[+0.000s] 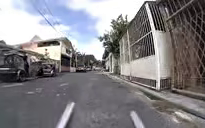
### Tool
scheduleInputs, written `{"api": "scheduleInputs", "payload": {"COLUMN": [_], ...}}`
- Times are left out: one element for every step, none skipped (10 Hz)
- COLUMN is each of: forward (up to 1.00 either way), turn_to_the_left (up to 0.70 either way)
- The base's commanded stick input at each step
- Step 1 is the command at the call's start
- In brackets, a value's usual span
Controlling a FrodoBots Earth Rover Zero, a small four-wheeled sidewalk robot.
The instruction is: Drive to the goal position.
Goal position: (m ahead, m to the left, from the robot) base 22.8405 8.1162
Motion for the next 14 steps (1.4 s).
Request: {"api": "scheduleInputs", "payload": {"forward": [1.0,1.0,1.0,1.0,1.0,1.0,1.0,1.0,1.0,1.0,1.0,1.0,1.0,1.0], "turn_to_the_left": [0.0,0.0,0.0,0.0,-0.01,-0.05,0.0,0.04,0.07,0.01,0.0,0.0,0.0,0.0]}}
